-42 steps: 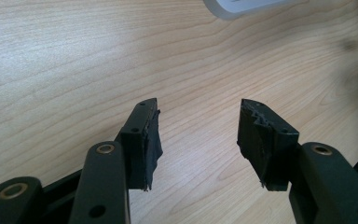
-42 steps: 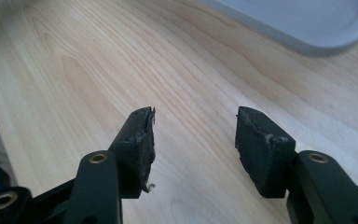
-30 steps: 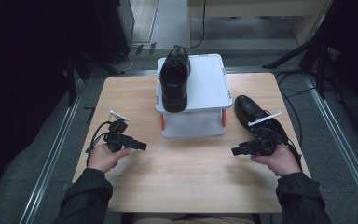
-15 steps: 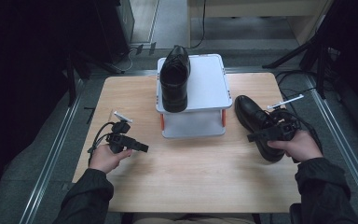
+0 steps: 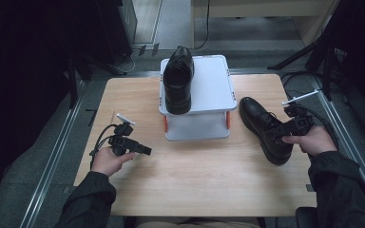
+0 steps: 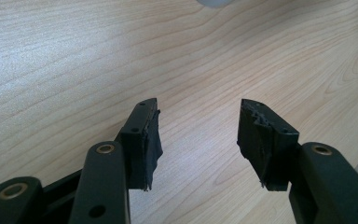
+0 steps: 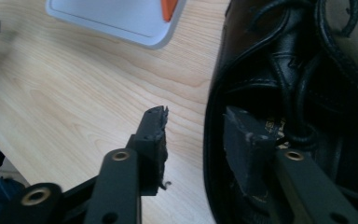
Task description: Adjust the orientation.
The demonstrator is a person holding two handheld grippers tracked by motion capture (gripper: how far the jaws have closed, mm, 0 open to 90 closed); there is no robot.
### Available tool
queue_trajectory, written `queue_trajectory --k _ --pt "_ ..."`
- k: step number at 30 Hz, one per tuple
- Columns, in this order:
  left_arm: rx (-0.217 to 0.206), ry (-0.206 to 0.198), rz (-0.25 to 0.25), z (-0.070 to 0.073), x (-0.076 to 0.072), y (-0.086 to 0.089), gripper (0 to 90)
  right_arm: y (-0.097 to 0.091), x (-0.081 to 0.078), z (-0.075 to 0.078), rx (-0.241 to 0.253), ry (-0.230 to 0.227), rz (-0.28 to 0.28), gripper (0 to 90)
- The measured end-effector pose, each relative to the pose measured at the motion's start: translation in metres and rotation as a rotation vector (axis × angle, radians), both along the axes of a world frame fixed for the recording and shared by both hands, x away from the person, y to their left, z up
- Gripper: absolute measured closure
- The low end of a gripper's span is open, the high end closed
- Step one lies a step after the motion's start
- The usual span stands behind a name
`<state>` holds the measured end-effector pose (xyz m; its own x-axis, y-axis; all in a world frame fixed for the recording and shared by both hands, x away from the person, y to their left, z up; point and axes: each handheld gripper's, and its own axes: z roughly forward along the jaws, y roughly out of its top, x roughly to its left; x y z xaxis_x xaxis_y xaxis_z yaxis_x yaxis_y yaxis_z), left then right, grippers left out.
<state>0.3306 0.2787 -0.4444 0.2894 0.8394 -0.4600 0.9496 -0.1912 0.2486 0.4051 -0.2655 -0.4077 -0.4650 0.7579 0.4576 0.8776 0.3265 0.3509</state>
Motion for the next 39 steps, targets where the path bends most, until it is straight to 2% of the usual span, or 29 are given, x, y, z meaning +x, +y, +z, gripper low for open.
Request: queue_trajectory --k 4,7,9,13,18,21,32,35,39 --pt "0.002 0.006 0.006 -0.001 0.0 0.0 48.0 0.005 0.008 -0.006 -0.003 0.038 -0.013 71.3" --pt "0.002 0.008 0.005 -0.001 0.0 0.001 48.1 0.009 0.013 -0.009 -0.028 0.061 -0.049 82.5" --pt "0.004 0.006 0.003 -0.001 -0.001 0.001 48.3 0.01 0.015 -0.01 -0.03 0.081 -0.067 84.2" --pt "0.002 0.007 0.003 -0.001 0.0 0.001 48.4 0.014 0.018 -0.009 -0.028 0.098 -0.082 85.0" --pt "0.001 0.004 0.0 -0.001 -0.001 0.001 48.5 0.029 0.022 -0.007 -0.032 0.101 -0.097 84.8" --pt "0.002 0.003 -0.001 -0.001 -0.001 0.001 48.5 0.034 0.025 -0.008 -0.017 0.117 -0.104 84.6" --pt "0.005 0.008 -0.008 -0.002 -0.001 0.0 48.5 0.04 0.026 -0.009 -0.006 0.124 -0.13 83.0" --pt "0.005 0.011 -0.012 -0.002 -0.001 0.0 48.0 0.039 0.026 -0.009 -0.012 0.11 -0.113 80.0" --pt "0.003 0.009 -0.013 -0.002 -0.001 0.002 48.0 0.034 0.025 -0.006 0.001 0.119 -0.12 76.3"
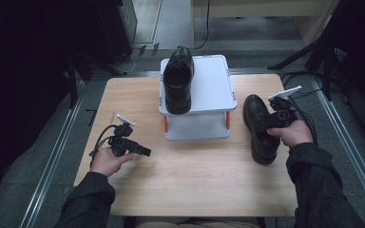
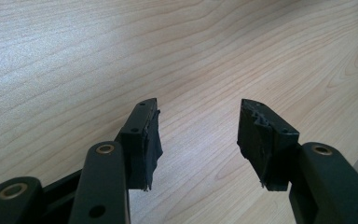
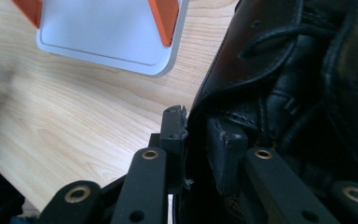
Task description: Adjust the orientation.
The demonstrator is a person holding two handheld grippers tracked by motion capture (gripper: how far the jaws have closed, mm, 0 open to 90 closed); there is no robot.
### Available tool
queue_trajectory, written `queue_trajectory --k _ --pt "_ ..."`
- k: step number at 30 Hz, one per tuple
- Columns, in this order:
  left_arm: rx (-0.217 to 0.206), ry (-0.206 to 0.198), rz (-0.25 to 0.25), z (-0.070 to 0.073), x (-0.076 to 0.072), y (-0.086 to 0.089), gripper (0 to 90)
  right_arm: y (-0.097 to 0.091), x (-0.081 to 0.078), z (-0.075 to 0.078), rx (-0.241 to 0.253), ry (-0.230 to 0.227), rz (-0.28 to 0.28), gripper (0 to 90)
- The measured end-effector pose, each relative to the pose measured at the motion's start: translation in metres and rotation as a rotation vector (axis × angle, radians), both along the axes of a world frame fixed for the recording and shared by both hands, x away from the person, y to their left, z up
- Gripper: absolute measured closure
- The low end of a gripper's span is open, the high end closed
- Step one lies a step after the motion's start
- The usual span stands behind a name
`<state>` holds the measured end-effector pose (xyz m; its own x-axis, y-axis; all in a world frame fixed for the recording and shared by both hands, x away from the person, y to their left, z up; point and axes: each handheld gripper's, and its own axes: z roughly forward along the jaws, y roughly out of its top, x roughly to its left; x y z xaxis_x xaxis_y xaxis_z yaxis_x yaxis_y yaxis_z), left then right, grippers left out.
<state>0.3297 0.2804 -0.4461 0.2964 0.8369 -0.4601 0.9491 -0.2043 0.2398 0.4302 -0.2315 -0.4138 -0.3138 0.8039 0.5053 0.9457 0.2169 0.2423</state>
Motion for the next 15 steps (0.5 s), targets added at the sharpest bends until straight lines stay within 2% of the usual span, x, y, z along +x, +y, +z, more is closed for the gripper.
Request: queue_trajectory --k 5,8,12,15 --pt "0.002 0.001 -0.003 0.0 0.0 0.0 47.8 -0.013 -0.002 0.013 0.024 -0.002 -0.005 75.0" --pt "0.002 0.003 -0.002 0.0 0.0 -0.001 47.8 -0.024 -0.003 0.022 0.03 -0.018 -0.016 74.2" --pt "0.002 0.004 0.001 -0.001 0.0 -0.001 47.8 -0.04 -0.003 0.028 0.008 -0.018 -0.036 72.7" --pt "0.004 0.008 -0.003 -0.001 0.0 -0.002 47.8 -0.053 -0.002 0.026 -0.005 -0.015 -0.054 72.1"
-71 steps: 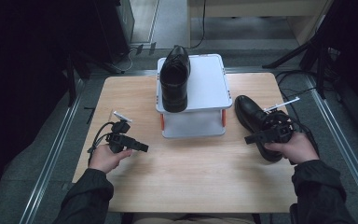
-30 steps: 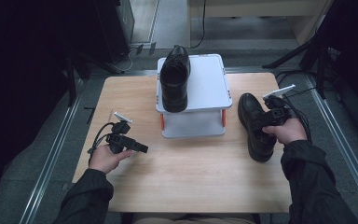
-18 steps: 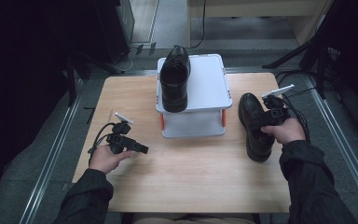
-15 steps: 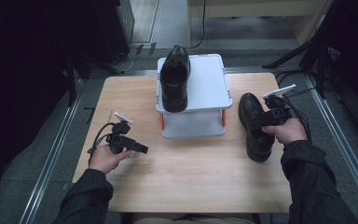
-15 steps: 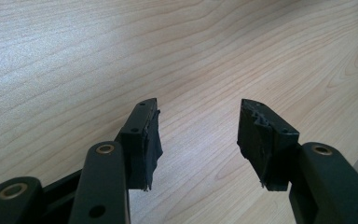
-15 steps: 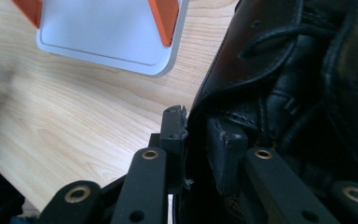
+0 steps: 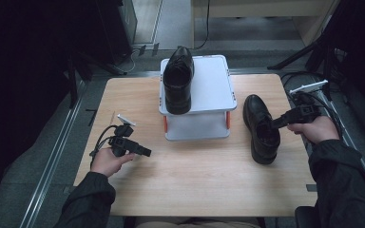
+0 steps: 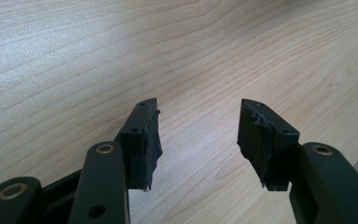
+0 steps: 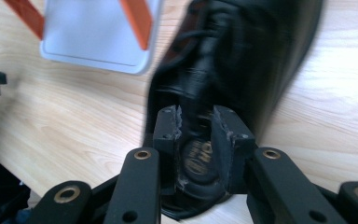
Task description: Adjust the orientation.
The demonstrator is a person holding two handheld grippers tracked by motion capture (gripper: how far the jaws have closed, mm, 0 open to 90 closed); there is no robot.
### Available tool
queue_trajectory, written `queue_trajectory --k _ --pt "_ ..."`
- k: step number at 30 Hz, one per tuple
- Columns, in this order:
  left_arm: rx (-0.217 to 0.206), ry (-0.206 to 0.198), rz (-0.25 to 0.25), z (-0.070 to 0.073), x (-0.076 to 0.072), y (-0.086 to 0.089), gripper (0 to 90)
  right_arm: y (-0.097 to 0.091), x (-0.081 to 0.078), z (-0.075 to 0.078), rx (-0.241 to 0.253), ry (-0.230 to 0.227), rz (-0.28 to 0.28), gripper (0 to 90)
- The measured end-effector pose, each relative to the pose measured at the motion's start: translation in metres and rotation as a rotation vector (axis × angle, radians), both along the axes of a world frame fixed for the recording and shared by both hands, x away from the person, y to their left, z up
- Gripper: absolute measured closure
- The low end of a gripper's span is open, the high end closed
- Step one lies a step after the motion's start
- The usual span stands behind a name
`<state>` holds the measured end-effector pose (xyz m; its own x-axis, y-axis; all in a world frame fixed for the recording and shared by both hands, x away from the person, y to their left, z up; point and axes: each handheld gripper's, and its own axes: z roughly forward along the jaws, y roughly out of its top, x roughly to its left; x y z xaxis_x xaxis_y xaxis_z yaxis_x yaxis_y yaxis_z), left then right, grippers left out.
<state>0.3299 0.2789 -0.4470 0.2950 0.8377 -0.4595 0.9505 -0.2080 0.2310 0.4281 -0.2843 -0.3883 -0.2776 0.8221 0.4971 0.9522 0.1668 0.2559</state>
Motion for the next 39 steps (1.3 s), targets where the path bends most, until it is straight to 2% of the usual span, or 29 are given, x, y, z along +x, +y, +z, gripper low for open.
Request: queue_trajectory --k 4,8,15,19,25,28,30,32,39 --pt "0.001 0.004 -0.009 -0.001 0.0 0.0 47.4 -0.012 0.001 -0.01 -0.017 0.014 -0.015 71.0" --pt "-0.001 0.006 -0.01 0.0 0.0 0.0 47.4 -0.015 0.004 -0.026 -0.038 0.044 -0.018 69.6" --pt "-0.002 0.011 -0.014 -0.001 0.0 -0.001 47.2 -0.006 0.008 -0.047 -0.063 0.06 -0.016 66.5" --pt "-0.006 0.012 -0.021 -0.002 0.0 -0.002 47.1 -0.005 0.009 -0.05 -0.074 0.049 -0.005 64.1" --pt "-0.006 0.014 -0.018 -0.002 0.0 -0.002 47.1 0.006 0.009 -0.057 -0.138 0.047 0.004 60.8" --pt "-0.007 0.015 -0.022 -0.002 0.001 -0.001 47.1 0.009 0.01 -0.064 -0.153 0.059 -0.016 65.8" --pt "-0.008 0.019 -0.03 -0.002 0.001 -0.002 47.0 0.007 0.012 -0.068 -0.132 0.082 -0.037 66.9" --pt "-0.011 0.02 -0.03 -0.003 0.001 -0.003 47.0 0.006 0.012 -0.068 -0.126 0.086 -0.039 67.4" --pt "-0.013 0.023 -0.03 -0.002 0.001 -0.002 47.1 0.006 0.012 -0.066 -0.139 0.104 -0.076 77.3"
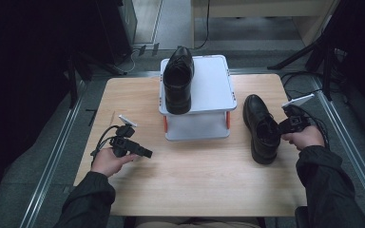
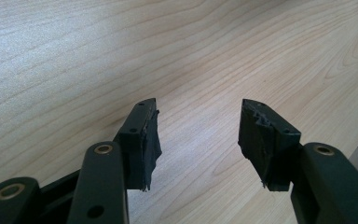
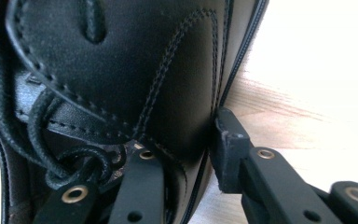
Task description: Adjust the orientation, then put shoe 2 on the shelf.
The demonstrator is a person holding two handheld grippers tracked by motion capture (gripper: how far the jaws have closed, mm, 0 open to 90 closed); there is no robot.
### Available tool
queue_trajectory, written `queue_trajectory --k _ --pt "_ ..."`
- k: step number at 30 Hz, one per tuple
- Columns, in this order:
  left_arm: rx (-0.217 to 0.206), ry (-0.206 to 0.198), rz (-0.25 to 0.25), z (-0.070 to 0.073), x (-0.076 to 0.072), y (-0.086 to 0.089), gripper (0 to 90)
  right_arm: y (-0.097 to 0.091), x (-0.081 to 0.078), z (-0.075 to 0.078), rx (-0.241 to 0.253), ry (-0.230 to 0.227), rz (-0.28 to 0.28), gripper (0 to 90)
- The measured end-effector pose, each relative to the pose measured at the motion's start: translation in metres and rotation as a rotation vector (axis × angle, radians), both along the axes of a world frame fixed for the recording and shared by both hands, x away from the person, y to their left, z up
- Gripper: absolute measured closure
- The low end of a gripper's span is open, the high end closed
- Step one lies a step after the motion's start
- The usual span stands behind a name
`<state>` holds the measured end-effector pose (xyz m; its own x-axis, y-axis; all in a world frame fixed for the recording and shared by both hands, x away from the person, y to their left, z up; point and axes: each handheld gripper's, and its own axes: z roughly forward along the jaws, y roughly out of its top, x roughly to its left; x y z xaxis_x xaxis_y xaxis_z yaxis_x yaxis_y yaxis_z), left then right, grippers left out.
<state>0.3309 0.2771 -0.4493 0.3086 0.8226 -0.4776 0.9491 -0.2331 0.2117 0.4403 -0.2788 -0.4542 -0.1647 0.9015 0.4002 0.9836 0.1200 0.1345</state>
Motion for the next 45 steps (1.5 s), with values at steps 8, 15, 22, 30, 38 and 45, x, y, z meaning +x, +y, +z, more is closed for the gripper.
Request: queue_trajectory --k 8,15,22,30,38,45 --pt "-0.004 -0.004 0.007 0.0 0.0 0.002 47.1 -0.005 0.001 0.0 0.019 0.024 -0.046 80.1" --pt "-0.01 -0.009 0.015 0.001 -0.001 0.005 47.3 -0.011 0.007 0.002 0.069 0.061 -0.096 82.2" --pt "-0.023 -0.002 0.019 0.0 -0.001 0.006 47.4 -0.014 0.014 0.012 0.09 0.086 -0.149 83.8" --pt "-0.026 -0.007 0.013 0.0 -0.001 0.006 47.4 -0.012 0.022 0.036 0.127 0.072 -0.161 84.1" --pt "-0.029 -0.004 0.018 0.001 -0.001 0.006 47.6 -0.011 0.026 0.061 0.16 0.062 -0.181 84.1" --pt "-0.024 -0.003 0.025 0.0 -0.001 0.007 47.6 -0.01 0.031 0.089 0.147 0.037 -0.186 84.0"
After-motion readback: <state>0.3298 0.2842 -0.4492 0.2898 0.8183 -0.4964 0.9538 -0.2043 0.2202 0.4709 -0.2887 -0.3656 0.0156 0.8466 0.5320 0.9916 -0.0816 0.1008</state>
